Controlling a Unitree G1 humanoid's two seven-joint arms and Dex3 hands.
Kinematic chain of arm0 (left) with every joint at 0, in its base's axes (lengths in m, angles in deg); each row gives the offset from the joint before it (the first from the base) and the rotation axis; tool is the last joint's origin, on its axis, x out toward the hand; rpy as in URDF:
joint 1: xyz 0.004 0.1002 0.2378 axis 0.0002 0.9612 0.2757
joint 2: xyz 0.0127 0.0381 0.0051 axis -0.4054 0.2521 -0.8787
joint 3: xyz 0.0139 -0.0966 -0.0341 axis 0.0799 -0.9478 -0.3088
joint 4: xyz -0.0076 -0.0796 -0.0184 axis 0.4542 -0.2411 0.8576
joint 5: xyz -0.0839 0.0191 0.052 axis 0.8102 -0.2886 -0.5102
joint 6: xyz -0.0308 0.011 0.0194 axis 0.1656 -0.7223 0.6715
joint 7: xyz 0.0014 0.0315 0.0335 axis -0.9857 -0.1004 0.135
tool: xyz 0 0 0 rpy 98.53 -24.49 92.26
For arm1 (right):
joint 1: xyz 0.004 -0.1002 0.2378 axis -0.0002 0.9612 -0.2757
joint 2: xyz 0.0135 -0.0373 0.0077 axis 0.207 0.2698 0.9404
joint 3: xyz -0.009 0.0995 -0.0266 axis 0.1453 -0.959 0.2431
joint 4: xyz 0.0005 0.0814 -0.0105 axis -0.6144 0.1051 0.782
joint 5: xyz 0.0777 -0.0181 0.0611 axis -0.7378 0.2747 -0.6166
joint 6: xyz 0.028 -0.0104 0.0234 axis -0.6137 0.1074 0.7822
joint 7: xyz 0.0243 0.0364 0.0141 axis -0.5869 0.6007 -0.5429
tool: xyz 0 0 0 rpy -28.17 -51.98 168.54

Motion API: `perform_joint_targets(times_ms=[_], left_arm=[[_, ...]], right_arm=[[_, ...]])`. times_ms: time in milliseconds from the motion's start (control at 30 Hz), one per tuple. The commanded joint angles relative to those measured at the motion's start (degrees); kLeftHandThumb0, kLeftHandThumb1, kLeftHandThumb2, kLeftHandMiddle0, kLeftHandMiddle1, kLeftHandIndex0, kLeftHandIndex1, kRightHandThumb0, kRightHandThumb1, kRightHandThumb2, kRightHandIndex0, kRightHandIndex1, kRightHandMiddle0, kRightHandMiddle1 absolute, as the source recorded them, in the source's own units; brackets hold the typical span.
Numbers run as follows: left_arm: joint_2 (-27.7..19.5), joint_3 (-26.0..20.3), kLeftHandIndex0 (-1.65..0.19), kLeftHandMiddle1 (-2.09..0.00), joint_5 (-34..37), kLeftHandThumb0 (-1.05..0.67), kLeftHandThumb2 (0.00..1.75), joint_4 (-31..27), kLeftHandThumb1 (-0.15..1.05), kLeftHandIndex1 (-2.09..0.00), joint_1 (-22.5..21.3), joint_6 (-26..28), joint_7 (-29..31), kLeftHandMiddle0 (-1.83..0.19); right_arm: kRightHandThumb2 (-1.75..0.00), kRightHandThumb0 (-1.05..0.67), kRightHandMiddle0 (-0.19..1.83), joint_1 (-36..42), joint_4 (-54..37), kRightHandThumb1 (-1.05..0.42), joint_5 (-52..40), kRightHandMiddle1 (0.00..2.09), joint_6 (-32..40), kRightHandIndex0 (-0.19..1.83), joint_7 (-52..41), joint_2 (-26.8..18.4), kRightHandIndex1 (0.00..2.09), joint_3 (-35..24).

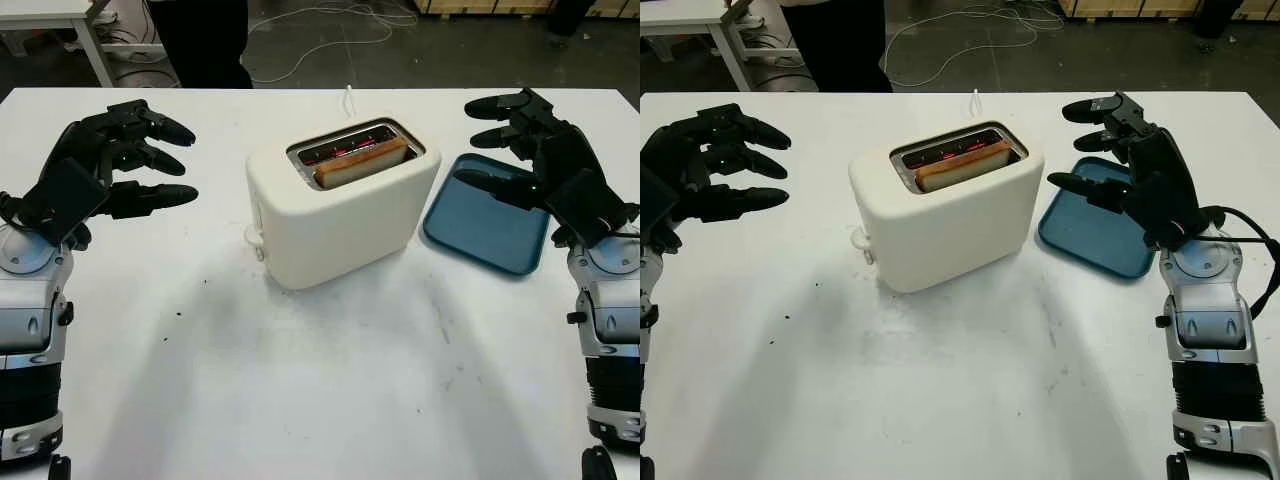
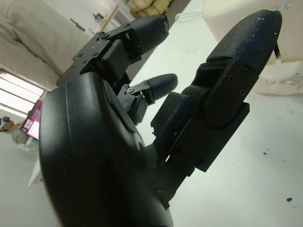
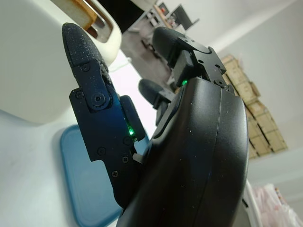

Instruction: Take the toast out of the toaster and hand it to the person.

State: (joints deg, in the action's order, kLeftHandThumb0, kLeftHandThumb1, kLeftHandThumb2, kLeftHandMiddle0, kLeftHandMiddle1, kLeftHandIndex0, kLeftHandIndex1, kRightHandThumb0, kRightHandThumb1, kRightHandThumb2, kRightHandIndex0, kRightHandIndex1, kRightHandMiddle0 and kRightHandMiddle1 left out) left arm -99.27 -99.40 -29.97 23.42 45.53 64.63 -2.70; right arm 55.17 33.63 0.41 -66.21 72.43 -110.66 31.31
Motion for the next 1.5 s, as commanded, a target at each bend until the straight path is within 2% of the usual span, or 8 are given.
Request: perform_joint_targets(times_ms=[0,1467], left_arm=[[-0.1,-0.2,-0.58,-1.07,0.4,-1.05,0.00,-0.6,0.63,-0.93,0.4,-0.2,0.0,-0.58],[0.0,0.1,-0.58,-1.09,0.3,-1.05,0.00,-0.3,0.62,-0.94,-0.1,-0.5,0.2,-0.58]], right_arm=[[0.00,-0.70,0.15,-0.4,-0.2,-0.80,-0.1,0.88,-0.8,0.08,0.0,0.2,1.20,0.2],[0.00,-0.65,0.16,-0.7,-0.6,-0.79,-0.1,0.86,-0.2,0.08,0.0,0.3,1.20,0.3]])
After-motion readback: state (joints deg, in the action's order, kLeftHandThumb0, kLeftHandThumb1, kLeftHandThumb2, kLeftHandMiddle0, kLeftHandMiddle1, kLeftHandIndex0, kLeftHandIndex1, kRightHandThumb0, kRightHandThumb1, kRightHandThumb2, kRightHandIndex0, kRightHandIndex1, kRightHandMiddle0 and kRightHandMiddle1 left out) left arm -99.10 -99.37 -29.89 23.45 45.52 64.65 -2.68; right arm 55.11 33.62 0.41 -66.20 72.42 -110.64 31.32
